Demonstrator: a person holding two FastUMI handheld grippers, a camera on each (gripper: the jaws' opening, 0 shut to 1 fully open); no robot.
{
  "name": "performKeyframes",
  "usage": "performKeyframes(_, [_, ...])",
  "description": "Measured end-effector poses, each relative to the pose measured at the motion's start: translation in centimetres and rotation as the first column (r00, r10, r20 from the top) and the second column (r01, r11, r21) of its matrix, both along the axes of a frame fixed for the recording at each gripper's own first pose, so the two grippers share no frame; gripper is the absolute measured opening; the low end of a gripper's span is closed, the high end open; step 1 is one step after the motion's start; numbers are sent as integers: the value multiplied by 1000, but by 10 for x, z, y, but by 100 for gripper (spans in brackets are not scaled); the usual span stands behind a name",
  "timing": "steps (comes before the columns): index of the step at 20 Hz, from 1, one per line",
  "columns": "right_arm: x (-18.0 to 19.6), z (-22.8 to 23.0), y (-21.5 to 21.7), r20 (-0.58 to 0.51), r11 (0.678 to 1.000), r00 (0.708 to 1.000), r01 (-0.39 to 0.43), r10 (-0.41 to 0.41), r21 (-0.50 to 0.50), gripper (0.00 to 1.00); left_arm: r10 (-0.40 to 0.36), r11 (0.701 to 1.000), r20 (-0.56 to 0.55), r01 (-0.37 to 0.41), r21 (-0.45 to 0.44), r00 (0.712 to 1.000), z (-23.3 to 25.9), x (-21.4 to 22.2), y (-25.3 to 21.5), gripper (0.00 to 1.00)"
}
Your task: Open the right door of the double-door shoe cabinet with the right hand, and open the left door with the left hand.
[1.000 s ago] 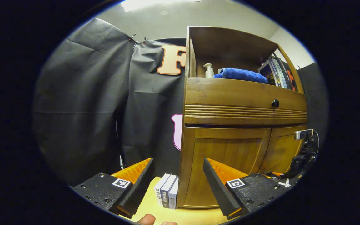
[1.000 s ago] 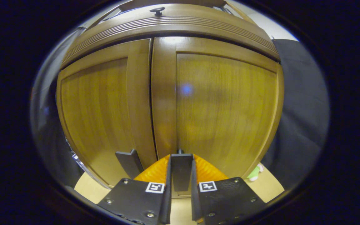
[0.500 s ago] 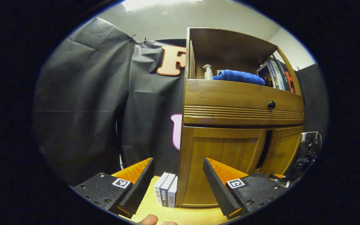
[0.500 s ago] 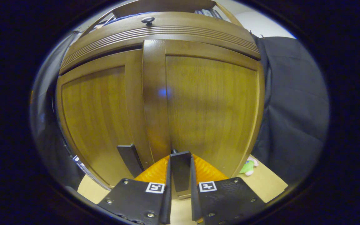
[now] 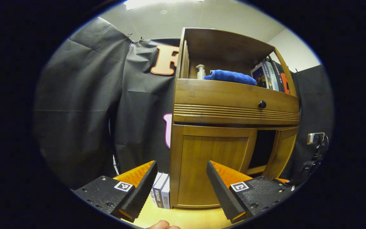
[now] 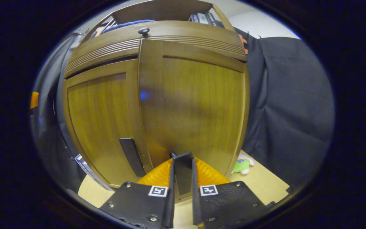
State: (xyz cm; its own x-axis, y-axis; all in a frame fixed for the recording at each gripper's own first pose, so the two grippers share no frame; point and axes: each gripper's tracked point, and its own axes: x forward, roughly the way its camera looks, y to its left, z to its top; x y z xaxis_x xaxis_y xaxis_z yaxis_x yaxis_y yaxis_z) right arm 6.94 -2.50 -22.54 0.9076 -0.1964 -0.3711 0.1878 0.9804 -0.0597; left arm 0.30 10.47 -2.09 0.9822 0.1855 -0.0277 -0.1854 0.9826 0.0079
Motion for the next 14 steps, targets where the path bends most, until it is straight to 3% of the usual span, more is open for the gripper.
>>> performKeyframes(3, [-18, 4, -10, 3, 1000, 1000, 19, -19, -7, 23, -27, 1000, 1, 27, -8, 1000, -1, 1, -10, 92])
performKeyframes(5, [-29, 7, -18, 4, 999, 999, 34, -34, -16, 22, -47, 999, 5, 47, -13, 999, -1, 3, -18, 96])
performKeyframes(13, [-70, 16, -52, -6, 995, 995, 100, -100, -27, 23, -148, 989, -8, 148, -19, 989, -9, 15, -58, 92])
performKeyframes(14, [-75, 19, -58, -4, 993, 993, 114, -114, -29, 22, -163, 986, -12, 163, -23, 986, -10, 16, -65, 96])
